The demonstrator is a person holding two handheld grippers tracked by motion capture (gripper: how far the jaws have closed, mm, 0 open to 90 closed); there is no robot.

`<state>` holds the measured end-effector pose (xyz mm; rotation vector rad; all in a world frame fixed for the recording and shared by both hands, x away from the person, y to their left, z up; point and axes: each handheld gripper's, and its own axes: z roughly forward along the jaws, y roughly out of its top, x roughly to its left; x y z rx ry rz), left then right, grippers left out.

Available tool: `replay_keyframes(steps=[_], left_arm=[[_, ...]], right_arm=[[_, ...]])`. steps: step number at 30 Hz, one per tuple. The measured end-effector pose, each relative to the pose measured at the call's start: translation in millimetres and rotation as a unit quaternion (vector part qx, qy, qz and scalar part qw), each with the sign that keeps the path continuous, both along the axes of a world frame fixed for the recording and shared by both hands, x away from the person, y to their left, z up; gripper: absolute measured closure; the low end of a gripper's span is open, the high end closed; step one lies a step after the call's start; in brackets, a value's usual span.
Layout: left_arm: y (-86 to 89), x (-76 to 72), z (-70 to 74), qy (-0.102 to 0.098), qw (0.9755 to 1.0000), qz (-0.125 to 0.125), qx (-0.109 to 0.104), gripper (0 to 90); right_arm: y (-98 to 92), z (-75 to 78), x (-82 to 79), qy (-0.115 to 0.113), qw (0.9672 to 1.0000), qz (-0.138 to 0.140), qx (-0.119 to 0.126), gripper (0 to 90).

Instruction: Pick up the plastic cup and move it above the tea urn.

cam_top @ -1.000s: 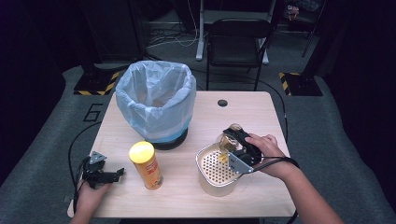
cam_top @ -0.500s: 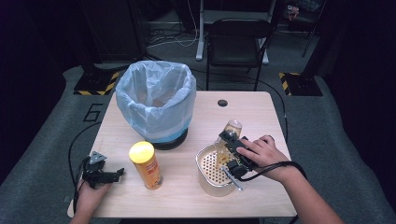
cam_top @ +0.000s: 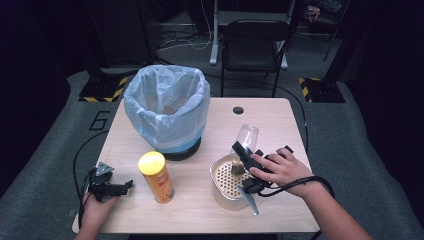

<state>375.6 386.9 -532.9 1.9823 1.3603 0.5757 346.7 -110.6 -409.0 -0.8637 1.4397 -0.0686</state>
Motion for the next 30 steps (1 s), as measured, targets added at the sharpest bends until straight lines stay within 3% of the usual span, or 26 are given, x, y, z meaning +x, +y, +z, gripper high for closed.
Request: replay_keyframes(steps=[1,2,3,4,5,6,7,8,10,11,12,13,15,16,17,18,19,20,21,22,24,25,26,28,30], left_arm=[[0.0,0.0,0.0,0.0,1.0,0.0,0.0,0.3],[0.0,0.0,0.0,0.0,1.0,0.0,0.0,0.3],[0.0,0.0,0.0,0.0,1.0,0.0,0.0,0.3],[0.0,0.0,0.0,0.0,1.0,0.0,0.0,0.2],[0.0,0.0,0.0,0.0,1.0,0.0,0.0,0.3],[0.0,0.0,0.0,0.0,1.0,0.0,0.0,0.3],[0.0,0.0,0.0,0.0,1.0,0.0,0.0,0.3],[0.0,0.0,0.0,0.0,1.0,0.0,0.0,0.3],[0.0,0.0,0.0,0.0,1.0,0.0,0.0,0.3],[0.0,0.0,0.0,0.0,1.0,0.0,0.0,0.3],[0.0,0.0,0.0,0.0,1.0,0.0,0.0,0.3],[0.0,0.0,0.0,0.0,1.0,0.0,0.0,0.2],[0.0,0.0,0.0,0.0,1.0,0.0,0.0,0.3],[0.0,0.0,0.0,0.0,1.0,0.0,0.0,0.3],[0.0,0.0,0.0,0.0,1.0,0.0,0.0,0.3],[0.0,0.0,0.0,0.0,1.0,0.0,0.0,0.3],[0.0,0.0,0.0,0.0,1.0,0.0,0.0,0.3],[0.0,0.0,0.0,0.0,1.0,0.0,0.0,0.2],[0.0,0.0,0.0,0.0,1.0,0.0,0.0,0.3],[0.0,0.0,0.0,0.0,1.0,0.0,0.0,0.3],[0.1,0.0,0.0,0.0,1.0,0.0,0.0,0.3],[0.0,0.0,0.0,0.0,1.0,0.0,0.0,0.3],[0.0,0.0,0.0,0.0,1.0,0.0,0.0,0.3],[0.0,0.0,0.0,0.0,1.0,0.0,0.0,0.3],[0.0,0.0,0.0,0.0,1.0,0.0,0.0,0.3]], right_arm=[[0.3,-0.2,-1.0,-0.006,0.9999,-0.005,-0.011,36.6],[3.7,3.9,-2.2,-0.022,0.9996,0.009,-0.018,36.5],[2.1,3.6,-3.3,0.0,1.0,-0.003,-0.002,36.5],[3.4,8.2,-2.9,-0.005,0.9993,0.004,-0.038,36.5],[2.9,3.6,-3.4,0.0,1.0,0.006,-0.006,36.5],[4.2,7.4,-3.9,-0.01,0.9991,0.009,-0.039,36.4],[4.0,6.5,-3.9,-0.006,0.9989,0.008,-0.046,36.5],[2.0,1.6,-4.3,0.004,0.9998,0.0,-0.019,36.4],[3.8,2.4,-3.5,-0.004,0.9989,0.009,-0.045,36.3],[2.9,-1.3,-4.0,0.002,0.9997,0.004,-0.025,36.3],[3.0,-1.6,-4.2,0.002,0.9996,0.006,-0.027,36.3],[4.5,0.7,-4.2,-0.001,0.9989,0.014,-0.045,36.2],[3.4,-5.0,-3.5,0.006,0.9997,0.022,0.002,36.1],[3.5,-3.9,-4.1,0.008,0.9997,0.022,0.001,36.1],[4.5,1.6,-5.5,-0.002,0.999,0.014,-0.043,36.1],[4.1,1.4,-5.6,-0.001,0.9989,0.011,-0.045,36.1],[2.5,-1.3,-6.7,0.006,0.9998,0.005,-0.019,36.1],[4.2,2.8,-6.5,0.001,0.9991,0.013,-0.041,36.1],[4.1,3.2,-6.4,0.002,0.9991,0.013,-0.04,36.1],[2.4,-0.2,-7.1,0.005,0.9999,0.007,-0.013,36.1],[2.9,-0.3,-6.2,0.008,0.9998,0.016,-0.003,36.0],[2.9,-2.4,-5.6,0.01,0.9995,0.027,0.015,36.0],[1.9,-2.0,-7.7,0.01,0.9999,0.009,0.006,36.0],[2.7,0.6,-7.5,0.006,0.9998,0.013,-0.015,35.9],[3.1,1.2,-7.7,0.005,0.9998,0.014,-0.014,35.8]])
